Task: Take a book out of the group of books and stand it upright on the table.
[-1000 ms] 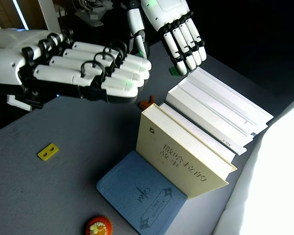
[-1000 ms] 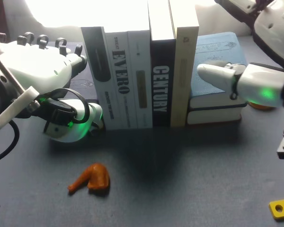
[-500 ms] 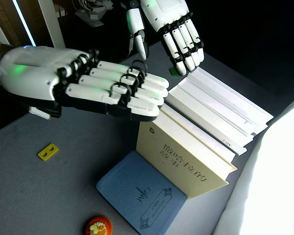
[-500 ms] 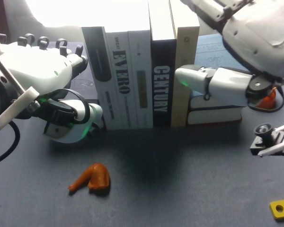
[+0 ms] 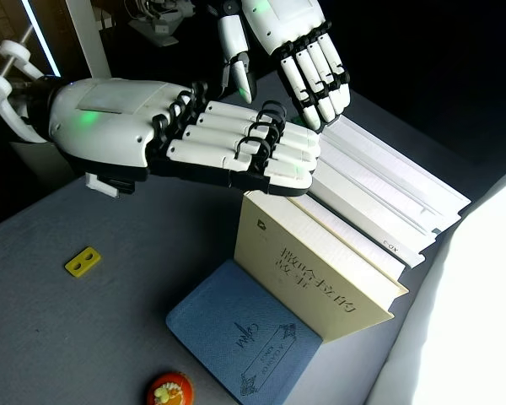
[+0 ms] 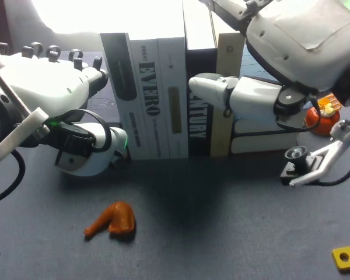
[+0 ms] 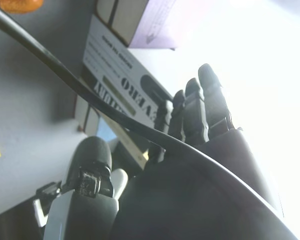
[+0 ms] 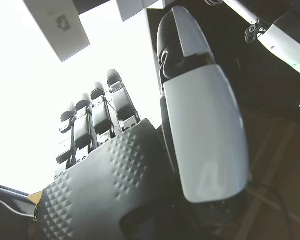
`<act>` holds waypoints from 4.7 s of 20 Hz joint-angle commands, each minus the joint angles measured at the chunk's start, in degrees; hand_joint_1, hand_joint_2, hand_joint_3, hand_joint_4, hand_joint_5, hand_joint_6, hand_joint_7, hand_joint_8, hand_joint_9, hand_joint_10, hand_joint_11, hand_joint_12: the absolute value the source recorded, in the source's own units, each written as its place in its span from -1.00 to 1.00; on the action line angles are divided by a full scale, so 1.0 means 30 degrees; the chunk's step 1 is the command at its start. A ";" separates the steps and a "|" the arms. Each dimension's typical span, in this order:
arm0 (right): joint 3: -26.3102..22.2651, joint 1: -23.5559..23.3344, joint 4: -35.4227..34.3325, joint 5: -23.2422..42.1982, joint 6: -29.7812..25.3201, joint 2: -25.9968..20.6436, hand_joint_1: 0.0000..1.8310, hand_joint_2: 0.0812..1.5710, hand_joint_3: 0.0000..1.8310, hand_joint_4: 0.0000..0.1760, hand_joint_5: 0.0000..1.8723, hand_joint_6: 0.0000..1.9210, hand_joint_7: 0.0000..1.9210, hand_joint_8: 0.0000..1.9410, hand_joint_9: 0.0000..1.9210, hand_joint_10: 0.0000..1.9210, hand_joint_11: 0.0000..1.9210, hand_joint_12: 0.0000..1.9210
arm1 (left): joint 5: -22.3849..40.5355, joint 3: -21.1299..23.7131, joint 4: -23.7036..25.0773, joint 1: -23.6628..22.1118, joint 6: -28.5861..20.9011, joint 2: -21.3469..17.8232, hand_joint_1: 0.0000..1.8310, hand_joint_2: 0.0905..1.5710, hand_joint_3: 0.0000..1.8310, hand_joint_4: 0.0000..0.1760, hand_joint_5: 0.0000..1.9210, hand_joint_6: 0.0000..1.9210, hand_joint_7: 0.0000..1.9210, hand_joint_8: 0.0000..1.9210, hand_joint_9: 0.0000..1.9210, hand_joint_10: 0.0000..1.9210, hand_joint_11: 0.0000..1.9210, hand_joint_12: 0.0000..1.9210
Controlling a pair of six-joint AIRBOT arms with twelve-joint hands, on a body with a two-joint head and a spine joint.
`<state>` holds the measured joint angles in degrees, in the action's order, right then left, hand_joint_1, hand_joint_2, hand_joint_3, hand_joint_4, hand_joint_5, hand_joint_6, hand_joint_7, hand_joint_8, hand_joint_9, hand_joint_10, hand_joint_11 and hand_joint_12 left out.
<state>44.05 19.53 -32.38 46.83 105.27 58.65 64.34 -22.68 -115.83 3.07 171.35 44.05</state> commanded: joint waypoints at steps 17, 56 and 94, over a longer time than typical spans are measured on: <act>0.1011 -0.0266 0.0337 0.2334 0.0377 0.1159 -0.99 0.49 -1.00 -1.00 -0.36 -0.85 -0.86 -0.99 -1.00 -1.00 -1.00 -1.00 | -0.0160 0.0074 0.1668 -0.0189 0.0008 -0.0091 -0.93 0.80 -1.00 -1.00 -0.96 -1.00 -0.98 -1.00 -0.97 -1.00 -1.00 -0.78; -0.4570 0.2936 -0.1873 0.2962 0.5157 -0.1828 -1.00 0.50 -1.00 -1.00 -0.11 -0.89 -0.87 -1.00 -1.00 -1.00 -1.00 -1.00 | -0.0154 0.0082 0.1821 -0.0181 0.0084 -0.0080 -0.92 0.79 -1.00 -1.00 -0.95 -1.00 -0.98 -1.00 -0.96 -1.00 -1.00 -0.73; -0.5343 0.6605 -0.1515 0.1883 0.7182 -0.1285 -1.00 0.51 -1.00 -1.00 -0.15 -0.96 -0.86 -0.99 -1.00 -1.00 -1.00 -1.00 | -0.0154 0.0074 0.1821 -0.0223 0.0094 -0.0078 -0.86 0.80 -1.00 -1.00 -0.95 -1.00 -0.97 -1.00 -0.93 -1.00 -1.00 -0.60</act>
<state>28.01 39.72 -40.10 47.44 126.78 54.85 64.51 -22.68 -115.72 3.09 171.39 44.05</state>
